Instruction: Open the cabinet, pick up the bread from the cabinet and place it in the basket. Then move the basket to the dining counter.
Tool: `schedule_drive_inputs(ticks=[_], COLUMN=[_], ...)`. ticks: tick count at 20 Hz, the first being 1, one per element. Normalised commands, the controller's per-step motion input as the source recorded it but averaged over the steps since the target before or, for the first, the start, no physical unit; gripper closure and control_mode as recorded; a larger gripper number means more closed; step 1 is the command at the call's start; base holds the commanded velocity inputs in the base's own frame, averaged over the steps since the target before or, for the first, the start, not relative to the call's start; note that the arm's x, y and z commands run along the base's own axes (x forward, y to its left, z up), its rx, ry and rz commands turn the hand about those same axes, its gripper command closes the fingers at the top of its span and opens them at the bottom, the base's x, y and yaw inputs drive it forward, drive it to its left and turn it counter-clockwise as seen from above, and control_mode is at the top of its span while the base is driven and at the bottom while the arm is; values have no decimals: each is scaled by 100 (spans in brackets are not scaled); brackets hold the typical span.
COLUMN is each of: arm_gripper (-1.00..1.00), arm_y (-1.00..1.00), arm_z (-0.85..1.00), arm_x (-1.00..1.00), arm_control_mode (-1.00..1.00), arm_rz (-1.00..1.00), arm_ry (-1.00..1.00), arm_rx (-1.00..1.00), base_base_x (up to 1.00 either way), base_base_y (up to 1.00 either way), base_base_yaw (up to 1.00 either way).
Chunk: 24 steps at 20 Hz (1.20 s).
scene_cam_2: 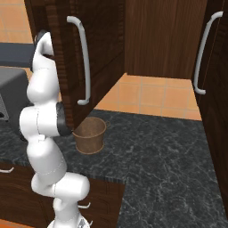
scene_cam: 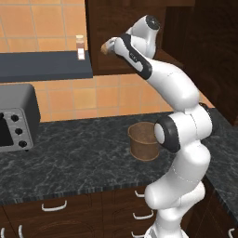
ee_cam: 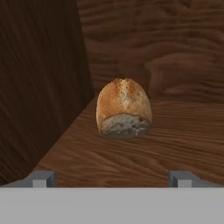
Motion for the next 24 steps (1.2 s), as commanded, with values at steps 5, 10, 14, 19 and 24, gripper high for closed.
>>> schedule_drive_inputs(ticks=[5, 10, 14, 19, 24], arm_gripper=[-100, -100, -100, -100, -100], arm_y=[3, 7, 4, 14, 17], arm_z=[-8, -4, 0, 0, -6], arm_x=[43, 42, 47, 37, 39], arm_control_mode=[-100, -100, -100, -100, -100], arm_rz=[0, 0, 0, 0, 0], arm_ry=[0, 0, 0, 0, 0], arm_rx=[0, 0, 0, 0, 0], base_base_x=[0, 0, 0, 0, 0], base_base_y=[0, 0, 0, 0, 0], base_base_yaw=[0, 0, 0, 0, 0])
